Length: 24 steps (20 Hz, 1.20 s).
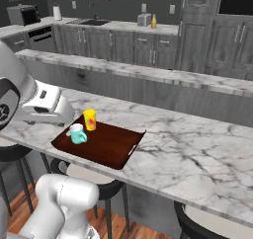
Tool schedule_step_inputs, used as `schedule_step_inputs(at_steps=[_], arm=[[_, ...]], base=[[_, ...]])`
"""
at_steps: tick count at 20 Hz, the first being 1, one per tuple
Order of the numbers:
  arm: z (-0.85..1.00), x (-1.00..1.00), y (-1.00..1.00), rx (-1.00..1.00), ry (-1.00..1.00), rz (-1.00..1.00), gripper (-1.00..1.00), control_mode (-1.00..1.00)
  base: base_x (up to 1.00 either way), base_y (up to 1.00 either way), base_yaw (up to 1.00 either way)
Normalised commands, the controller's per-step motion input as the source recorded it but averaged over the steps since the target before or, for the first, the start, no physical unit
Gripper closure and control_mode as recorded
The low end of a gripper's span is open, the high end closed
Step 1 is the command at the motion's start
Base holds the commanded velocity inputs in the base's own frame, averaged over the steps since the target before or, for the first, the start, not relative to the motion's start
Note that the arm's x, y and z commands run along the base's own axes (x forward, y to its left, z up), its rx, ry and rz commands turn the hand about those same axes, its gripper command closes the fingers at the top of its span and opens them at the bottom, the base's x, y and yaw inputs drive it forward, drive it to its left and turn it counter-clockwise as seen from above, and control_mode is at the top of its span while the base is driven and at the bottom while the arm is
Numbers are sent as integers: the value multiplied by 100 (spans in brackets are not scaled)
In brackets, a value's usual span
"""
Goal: There is a tray on the dining counter. Grab the cup, mug, and pitcher and place them on the tray. The pitcher may be placed next to the tray if it cannot fit the tray.
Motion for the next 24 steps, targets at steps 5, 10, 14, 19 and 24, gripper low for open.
schedule_step_inputs(at_steps=[5,10,14,19,24], arm=[[0,-2,1,0,0,0,-100,-100],[0,-5,0,0,0,0,-100,100],[0,0,0,0,0,0,-100,100],[0,0,0,0,0,0,-100,100],[0,0,0,0,0,0,-100,100]], base=[[0,0,0],[-3,0,0],[-55,10,0],[-100,79,0],[-69,100,0]])
